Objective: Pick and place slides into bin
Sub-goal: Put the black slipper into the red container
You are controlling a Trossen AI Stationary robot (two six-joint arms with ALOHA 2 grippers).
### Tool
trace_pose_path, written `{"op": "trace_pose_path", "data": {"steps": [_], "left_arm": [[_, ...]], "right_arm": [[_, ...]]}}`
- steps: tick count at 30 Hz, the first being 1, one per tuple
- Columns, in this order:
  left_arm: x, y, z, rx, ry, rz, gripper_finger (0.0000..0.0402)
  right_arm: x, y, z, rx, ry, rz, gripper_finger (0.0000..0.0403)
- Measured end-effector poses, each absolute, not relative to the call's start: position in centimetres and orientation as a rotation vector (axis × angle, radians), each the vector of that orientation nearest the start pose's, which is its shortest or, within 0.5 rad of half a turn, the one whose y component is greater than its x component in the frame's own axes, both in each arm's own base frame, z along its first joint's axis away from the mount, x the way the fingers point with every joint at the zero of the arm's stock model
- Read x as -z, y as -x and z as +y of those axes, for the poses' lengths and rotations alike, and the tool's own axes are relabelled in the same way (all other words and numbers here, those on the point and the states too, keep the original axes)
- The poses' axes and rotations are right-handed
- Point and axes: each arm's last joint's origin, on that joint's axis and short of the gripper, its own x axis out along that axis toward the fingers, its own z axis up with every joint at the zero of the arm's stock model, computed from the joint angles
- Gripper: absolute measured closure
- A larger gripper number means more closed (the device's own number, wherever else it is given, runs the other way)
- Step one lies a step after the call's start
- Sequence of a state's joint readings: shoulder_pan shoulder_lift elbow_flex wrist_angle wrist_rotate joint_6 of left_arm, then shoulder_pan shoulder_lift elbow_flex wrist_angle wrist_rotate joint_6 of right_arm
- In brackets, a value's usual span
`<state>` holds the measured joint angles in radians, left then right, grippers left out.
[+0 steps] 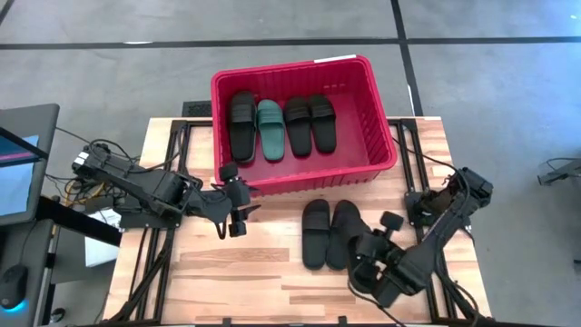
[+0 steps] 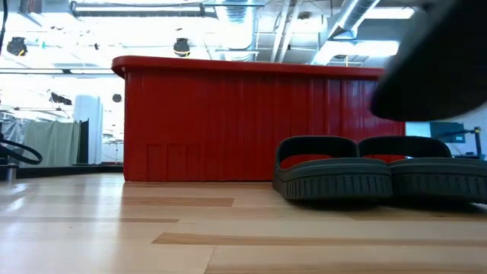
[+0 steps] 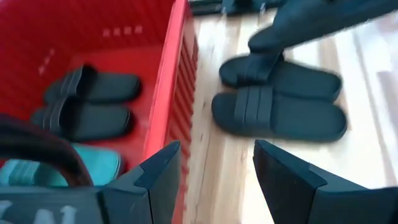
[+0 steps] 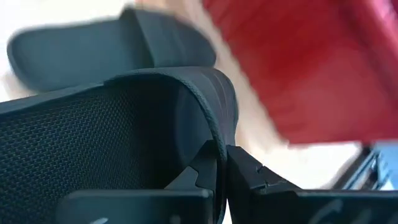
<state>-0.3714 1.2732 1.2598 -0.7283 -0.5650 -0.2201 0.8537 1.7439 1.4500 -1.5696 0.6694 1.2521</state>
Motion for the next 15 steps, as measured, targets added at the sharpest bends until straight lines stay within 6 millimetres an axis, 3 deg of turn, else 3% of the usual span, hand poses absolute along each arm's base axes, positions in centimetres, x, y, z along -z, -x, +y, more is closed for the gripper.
{"op": "trace_pose_path", "data": {"steps": [7,15], "left_arm": [[-33.9,-23.2,-7.5,-0.334,-0.067,0.771,0.0212],[-33.1,-21.3,-8.8,-0.342,-0.061,0.882,0.0212]], "right_arm": [[-27.2,-24.2,18.6,0.596,0.304,1.031,0.0396],[-27.3,-29.3,16.9,0.468,0.261,0.916,0.0396]]}}
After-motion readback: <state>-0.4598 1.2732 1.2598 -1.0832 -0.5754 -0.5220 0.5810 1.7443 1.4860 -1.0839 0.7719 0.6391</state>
